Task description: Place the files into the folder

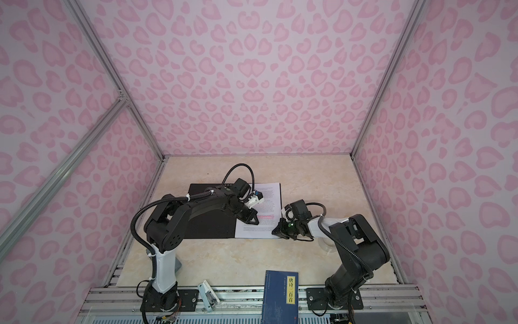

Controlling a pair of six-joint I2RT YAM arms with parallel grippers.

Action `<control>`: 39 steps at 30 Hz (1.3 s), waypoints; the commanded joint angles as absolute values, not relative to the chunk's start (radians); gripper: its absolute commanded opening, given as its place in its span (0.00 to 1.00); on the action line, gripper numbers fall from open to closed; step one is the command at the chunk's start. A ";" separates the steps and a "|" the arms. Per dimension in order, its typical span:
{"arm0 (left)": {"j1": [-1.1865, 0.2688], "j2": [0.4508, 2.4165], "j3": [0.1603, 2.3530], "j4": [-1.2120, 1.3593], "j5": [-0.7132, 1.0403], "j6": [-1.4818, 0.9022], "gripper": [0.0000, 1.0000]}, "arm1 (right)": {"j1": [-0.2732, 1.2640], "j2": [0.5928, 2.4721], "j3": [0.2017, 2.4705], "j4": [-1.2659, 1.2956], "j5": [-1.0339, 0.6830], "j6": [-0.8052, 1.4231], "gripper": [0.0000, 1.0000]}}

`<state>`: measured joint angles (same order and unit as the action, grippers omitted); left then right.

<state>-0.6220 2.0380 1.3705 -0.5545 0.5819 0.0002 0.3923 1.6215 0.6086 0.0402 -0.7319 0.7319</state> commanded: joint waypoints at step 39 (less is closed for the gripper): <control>-0.621 2.132 1.367 -0.653 0.479 0.028 0.04 | 0.275 1.782 0.655 0.020 -0.788 0.645 0.10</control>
<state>-0.6189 2.1059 1.3827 -0.5793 0.6258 0.0048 0.2901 1.7630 0.6636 0.0822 -0.9131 0.6651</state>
